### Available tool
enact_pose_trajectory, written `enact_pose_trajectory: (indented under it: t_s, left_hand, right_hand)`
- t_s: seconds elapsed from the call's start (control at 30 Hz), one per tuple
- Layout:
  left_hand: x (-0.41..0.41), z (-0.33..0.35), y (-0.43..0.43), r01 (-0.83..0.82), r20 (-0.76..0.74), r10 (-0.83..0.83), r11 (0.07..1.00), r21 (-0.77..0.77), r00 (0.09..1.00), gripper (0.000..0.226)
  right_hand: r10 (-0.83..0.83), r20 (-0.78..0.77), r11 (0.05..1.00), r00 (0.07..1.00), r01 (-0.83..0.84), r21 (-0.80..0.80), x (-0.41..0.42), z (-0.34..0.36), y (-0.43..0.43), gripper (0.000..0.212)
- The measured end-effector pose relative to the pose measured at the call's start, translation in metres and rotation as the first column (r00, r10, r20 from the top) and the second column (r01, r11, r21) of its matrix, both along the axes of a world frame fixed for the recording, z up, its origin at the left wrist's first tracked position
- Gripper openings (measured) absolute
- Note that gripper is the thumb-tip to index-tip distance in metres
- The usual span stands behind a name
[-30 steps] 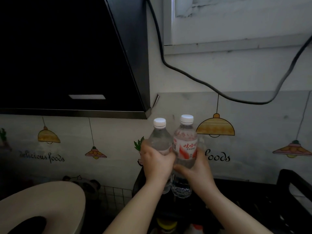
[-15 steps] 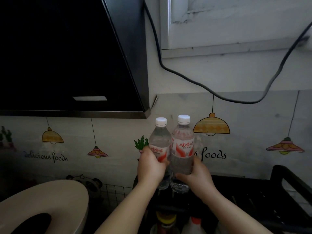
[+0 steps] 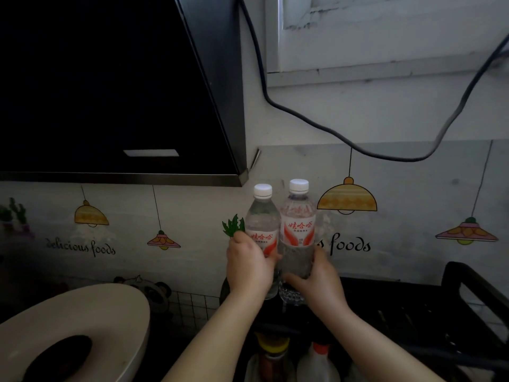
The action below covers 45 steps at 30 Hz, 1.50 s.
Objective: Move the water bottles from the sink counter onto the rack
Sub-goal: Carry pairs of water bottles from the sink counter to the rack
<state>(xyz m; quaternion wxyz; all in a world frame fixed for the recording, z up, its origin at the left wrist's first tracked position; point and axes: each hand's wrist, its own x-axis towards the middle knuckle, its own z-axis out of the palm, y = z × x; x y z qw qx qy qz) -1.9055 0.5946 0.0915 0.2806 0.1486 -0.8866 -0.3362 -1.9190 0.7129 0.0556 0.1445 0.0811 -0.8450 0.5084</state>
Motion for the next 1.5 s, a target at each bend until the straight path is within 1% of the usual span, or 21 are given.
enact_pose_trajectory:
  t_s: [0.1, 0.3, 0.37, 0.5, 0.6, 0.73, 0.83, 0.93, 1.03, 1.13, 1.23, 1.3, 1.4, 1.5]
  left_hand:
    - [0.003, -0.001, -0.001, 0.041, 0.028, -0.042, 0.999, 0.033, 0.999, 0.070]
    - [0.012, 0.003, -0.002, 0.067, 0.032, -0.069, 0.996, 0.056, 0.997, 0.073]
    - [0.018, 0.004, 0.000, 0.072, 0.041, -0.072, 0.997, 0.016, 0.997, 0.072]
    - [0.032, 0.006, 0.008, 0.070, 0.069, -0.067, 0.996, -0.049, 0.995, 0.071]
    - [0.045, 0.007, 0.014, 0.058, 0.067, -0.052, 0.995, -0.079, 0.996, 0.072]
    - [0.066, 0.003, 0.023, 0.083, 0.130, -0.065, 0.987, -0.140, 0.989, 0.070]
    - [0.084, -0.001, 0.029, 0.133, 0.164, -0.096, 0.963, -0.234, 0.982, 0.060]
    - [0.102, -0.004, 0.035, 0.202, 0.243, -0.117, 0.910, -0.362, 0.963, 0.057]
    - [0.120, -0.007, 0.038, 0.282, 0.360, -0.125, 0.860, -0.425, 0.925, 0.055]
    - [0.143, -0.014, 0.038, 0.382, 0.484, -0.141, 0.809, -0.447, 0.864, 0.050]
    - [0.168, -0.030, 0.038, 0.491, 0.580, -0.177, 0.749, -0.445, 0.795, 0.045]
    - [0.186, -0.046, 0.041, 0.556, 0.635, -0.197, 0.709, -0.434, 0.747, 0.044]
    - [0.213, -0.068, 0.055, 0.642, 0.709, -0.232, 0.662, -0.387, 0.666, 0.053]
    - [0.234, -0.084, 0.081, 0.733, 0.756, -0.298, 0.596, -0.329, 0.582, 0.051]
  right_hand:
    - [0.014, 0.028, 1.000, 1.000, -0.014, 0.007, 0.000, 0.001, 0.001, 0.068]
    - [-0.008, 0.085, 0.995, 0.996, -0.001, 0.096, 0.005, 0.000, 0.005, 0.073]
    - [-0.004, 0.080, 0.992, 0.997, -0.006, 0.124, 0.010, 0.002, 0.008, 0.069]
    - [-0.037, 0.098, 0.980, 0.995, 0.017, 0.197, 0.022, 0.011, 0.016, 0.074]
    - [-0.058, 0.081, 0.960, 0.995, 0.033, 0.279, 0.034, 0.018, 0.023, 0.070]
    - [-0.038, 0.054, 0.927, 0.998, 0.015, 0.376, 0.054, 0.022, 0.031, 0.063]
    - [-0.013, 0.008, 0.908, 1.000, 0.008, 0.420, 0.074, 0.023, 0.035, 0.062]
    - [0.002, 0.000, 0.878, 1.000, -0.001, 0.478, 0.097, 0.022, 0.039, 0.060]
    - [-0.024, 0.043, 0.853, 0.999, -0.002, 0.522, 0.120, 0.017, 0.044, 0.058]
    - [-0.073, 0.103, 0.829, 0.992, 0.003, 0.560, 0.148, 0.005, 0.051, 0.052]
    - [-0.149, 0.160, 0.829, 0.976, 0.035, 0.558, 0.183, -0.016, 0.060, 0.046]
    - [-0.191, 0.219, 0.824, 0.957, 0.035, 0.565, 0.210, -0.032, 0.067, 0.045]
    - [-0.267, 0.295, 0.800, 0.917, 0.040, 0.599, 0.254, -0.054, 0.084, 0.052]
    - [-0.351, 0.343, 0.771, 0.871, 0.061, 0.633, 0.294, -0.068, 0.114, 0.052]
